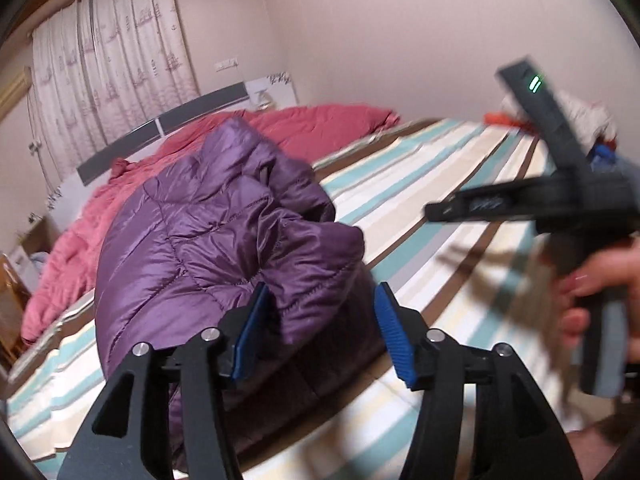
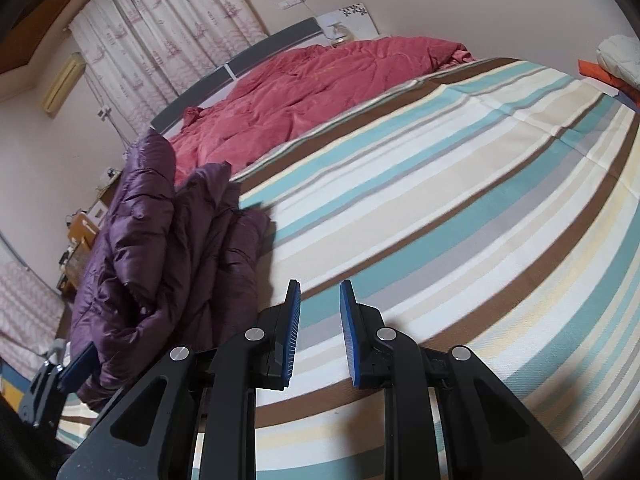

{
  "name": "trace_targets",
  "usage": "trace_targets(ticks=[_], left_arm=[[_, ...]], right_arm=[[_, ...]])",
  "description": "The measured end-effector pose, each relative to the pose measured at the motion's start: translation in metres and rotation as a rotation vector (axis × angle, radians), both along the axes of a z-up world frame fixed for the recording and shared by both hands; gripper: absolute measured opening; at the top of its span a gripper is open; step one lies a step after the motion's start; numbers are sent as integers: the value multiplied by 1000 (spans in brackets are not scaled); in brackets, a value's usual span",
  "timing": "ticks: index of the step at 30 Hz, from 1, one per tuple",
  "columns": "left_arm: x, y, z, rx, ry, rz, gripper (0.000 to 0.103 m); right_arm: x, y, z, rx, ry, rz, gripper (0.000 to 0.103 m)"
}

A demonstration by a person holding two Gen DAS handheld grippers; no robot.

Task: Fold large clothes

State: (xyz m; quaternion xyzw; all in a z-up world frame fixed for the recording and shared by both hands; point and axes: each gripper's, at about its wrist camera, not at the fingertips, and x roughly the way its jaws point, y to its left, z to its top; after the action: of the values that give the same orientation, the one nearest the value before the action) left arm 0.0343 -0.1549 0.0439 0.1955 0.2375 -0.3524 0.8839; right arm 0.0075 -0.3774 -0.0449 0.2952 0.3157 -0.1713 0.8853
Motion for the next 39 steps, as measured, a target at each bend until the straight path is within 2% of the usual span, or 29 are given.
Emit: trace_targets(ticks=[3,4,5,6,7,9,11,12,13,14,15,16,18,19,22,25,26,29,31,33,36,39], left_arm=[[10,26,19,-94,24,62,58],[17,41,27,-159,40,106,58],[24,54,34,-212,46,146,59],[31,66,38,-249,39,191,65],[39,77,41,-268,29,236,68],[63,101,43,-279,29,364,68],[93,117,43,-287,71,473,68],[103,122,40,-290,93,497,68],[113,125,37,-291,128,515,68],[125,127,31,-284,178,520,68],[132,126,27,-271,206,518,68],[135,121,23,-249,223,501,68],[137,108,17,-204,216,470,68],[134,100,14,-171,193,452,67],[126,84,11,-115,152,397,65],[126,78,15,-104,155,378,62],[124,76,15,-106,164,365,62],[121,71,16,-101,175,327,62],[112,61,14,-73,153,293,62],[104,45,8,-33,126,257,62],[98,34,2,-9,106,260,63],[97,36,-4,-35,120,278,63]], right_arm=[[5,3,8,0,-21,28,20],[8,3,12,-3,-29,36,20],[10,5,15,-8,-36,45,20],[15,7,22,-17,-46,61,20],[19,9,26,-21,-52,71,20],[28,13,38,-23,-76,100,20],[41,17,51,-28,-104,124,20],[51,19,58,-24,-117,143,20],[58,21,61,-20,-119,156,29],[68,23,64,-16,-112,172,54],[79,26,67,-14,-112,183,61],[85,30,69,-17,-123,193,61],[100,38,72,-52,-112,218,59],[111,42,72,-67,-91,231,54],[137,44,61,-18,-28,268,38],[146,44,47,18,28,274,21],[143,43,44,13,38,270,19],[125,39,33,15,57,235,17],[111,31,14,51,77,182,17],[106,24,-6,79,99,140,17],[109,14,-25,129,94,118,18],[117,21,-24,74,98,137,18]])
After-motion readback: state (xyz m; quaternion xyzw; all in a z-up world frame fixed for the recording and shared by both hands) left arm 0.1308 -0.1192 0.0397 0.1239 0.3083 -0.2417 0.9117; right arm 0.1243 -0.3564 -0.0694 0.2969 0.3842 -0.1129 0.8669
